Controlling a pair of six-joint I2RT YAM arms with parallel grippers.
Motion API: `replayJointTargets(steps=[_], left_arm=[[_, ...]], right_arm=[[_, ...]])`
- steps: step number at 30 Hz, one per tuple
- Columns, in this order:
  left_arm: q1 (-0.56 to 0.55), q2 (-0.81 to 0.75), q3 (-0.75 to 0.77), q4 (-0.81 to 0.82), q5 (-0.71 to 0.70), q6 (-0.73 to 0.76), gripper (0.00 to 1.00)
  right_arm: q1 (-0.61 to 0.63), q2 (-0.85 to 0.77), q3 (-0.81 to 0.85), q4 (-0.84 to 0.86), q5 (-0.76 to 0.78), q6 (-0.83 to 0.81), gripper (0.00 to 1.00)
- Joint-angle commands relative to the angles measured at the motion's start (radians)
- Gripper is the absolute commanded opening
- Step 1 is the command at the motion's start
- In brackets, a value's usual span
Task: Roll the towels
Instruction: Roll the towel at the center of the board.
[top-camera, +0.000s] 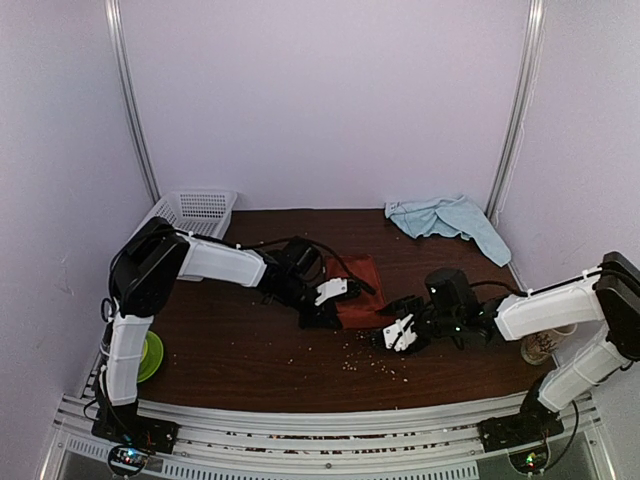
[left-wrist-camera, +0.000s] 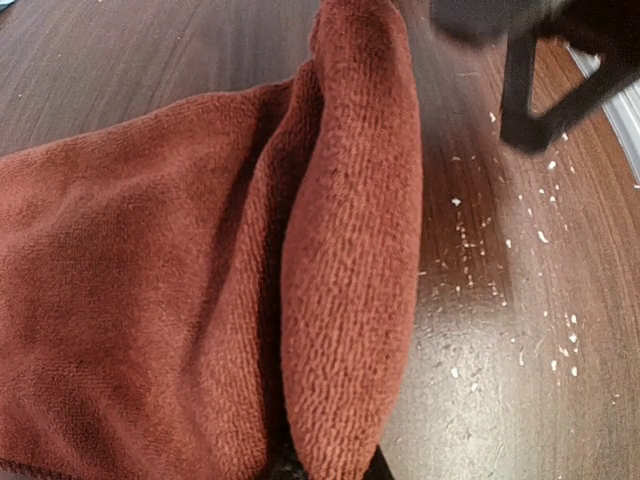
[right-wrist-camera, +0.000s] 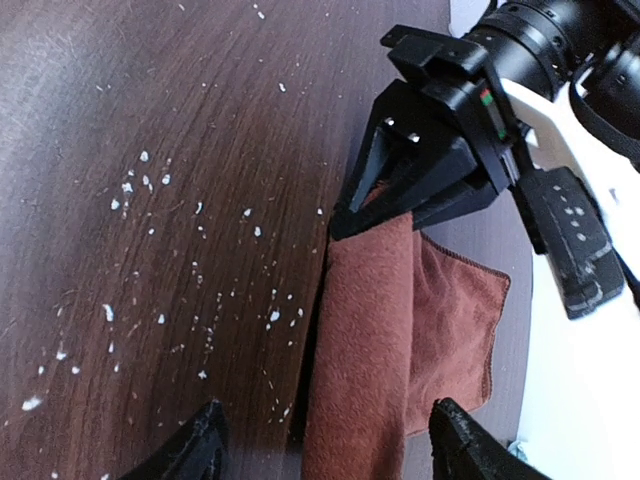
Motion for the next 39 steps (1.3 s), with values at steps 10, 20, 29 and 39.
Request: replayJointTargets(steps=[10,20,29,39], left_arm=[[0.012,0.086,-0.006,-0.197,-0.004,0.012,0.0],[0.021,0.075,0.0,-0.229,0.008,0.034,0.0],[0.023,0.028,-0.028,-0.225,-0.006,0.066,0.0],[0.012,-0.228,-0.233,-0.029,-0.211,0.08,0.61]], right_arm=[[0.12,0.211,-0.032,0.416,0.397,0.041,0.54],[0.123,0.306,0.0,0.393,0.461,0.041,0.41],[0.136,0.375,0.092,0.302,0.517,0.119,0.18],[0.128,0.364,0.232,-0.033,0.397,0.22,0.07]])
